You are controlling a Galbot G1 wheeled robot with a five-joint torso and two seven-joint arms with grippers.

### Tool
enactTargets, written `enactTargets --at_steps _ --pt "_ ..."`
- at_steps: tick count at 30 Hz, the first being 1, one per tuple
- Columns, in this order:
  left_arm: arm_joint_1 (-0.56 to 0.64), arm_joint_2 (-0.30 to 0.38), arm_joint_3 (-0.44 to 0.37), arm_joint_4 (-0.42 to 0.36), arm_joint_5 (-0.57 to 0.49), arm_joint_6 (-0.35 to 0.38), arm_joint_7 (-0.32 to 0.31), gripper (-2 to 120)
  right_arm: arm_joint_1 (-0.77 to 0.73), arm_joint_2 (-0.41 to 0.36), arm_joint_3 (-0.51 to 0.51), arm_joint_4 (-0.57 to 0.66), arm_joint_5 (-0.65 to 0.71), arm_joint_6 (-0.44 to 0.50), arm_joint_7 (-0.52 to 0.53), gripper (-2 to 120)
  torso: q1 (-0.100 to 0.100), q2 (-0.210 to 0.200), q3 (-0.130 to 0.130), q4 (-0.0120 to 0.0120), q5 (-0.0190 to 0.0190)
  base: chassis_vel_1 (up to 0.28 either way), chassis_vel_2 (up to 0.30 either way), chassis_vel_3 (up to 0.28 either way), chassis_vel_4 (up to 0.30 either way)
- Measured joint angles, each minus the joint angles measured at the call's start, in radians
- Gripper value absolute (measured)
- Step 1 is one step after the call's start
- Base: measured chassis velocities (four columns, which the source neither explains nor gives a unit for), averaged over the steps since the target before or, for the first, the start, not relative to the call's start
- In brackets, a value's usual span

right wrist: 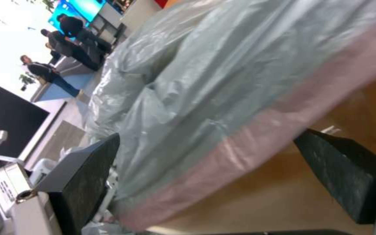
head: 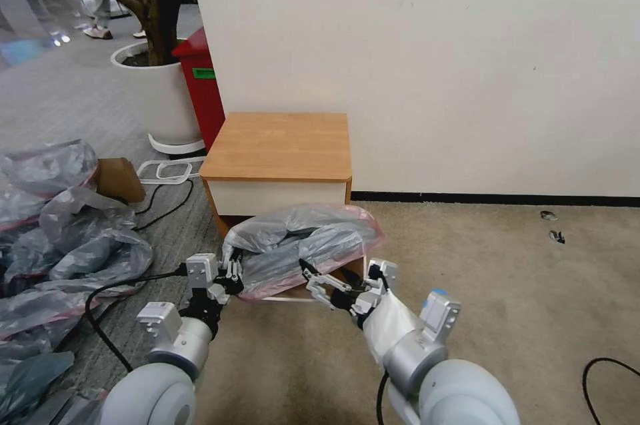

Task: Pick up the garbage bag from the table and place it over the trash can.

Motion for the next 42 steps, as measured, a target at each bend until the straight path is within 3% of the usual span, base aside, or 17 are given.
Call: enactTargets --at_steps 18,21,29,37,42 --pt "0.013 -0.009 0.009 -0.012 -0.036 0.001 -0.006 3 0.026 0.032 -0.004 -0.062 -0.002 0.11 -0.095 95 0.0 0.0 0.0 0.0 0.0 0.0 0.0 0.0 0.0" --pt "0.008 -0.01 0.007 -0.007 -0.048 0.004 -0.008 3 0.02 0.033 -0.002 -0.067 -0.009 0.123 -0.108 80 0.0 0.0 0.0 0.0 0.0001 0.0 0.0 0.0 0.0" --pt "-0.003 -0.012 0.001 0.005 -0.073 0.009 -0.016 3 0.015 0.036 -0.001 -0.069 -0.026 0.142 -0.143 57 0.0 0.0 0.0 0.0 0.0 0.0 0.0 0.0 0.0" --pt "-0.014 -0.015 -0.001 0.011 -0.1 0.02 -0.028 3 0.011 0.037 -0.001 -0.071 -0.046 0.153 -0.165 22 0.0 0.0 0.0 0.0 0.0001 0.0 0.0 0.0 0.0" --pt "-0.016 -0.017 -0.001 0.011 -0.114 0.027 -0.032 3 0.01 0.038 -0.001 -0.072 -0.052 0.155 -0.169 8 0.0 0.0 0.0 0.0 0.0 0.0 0.0 0.0 0.0"
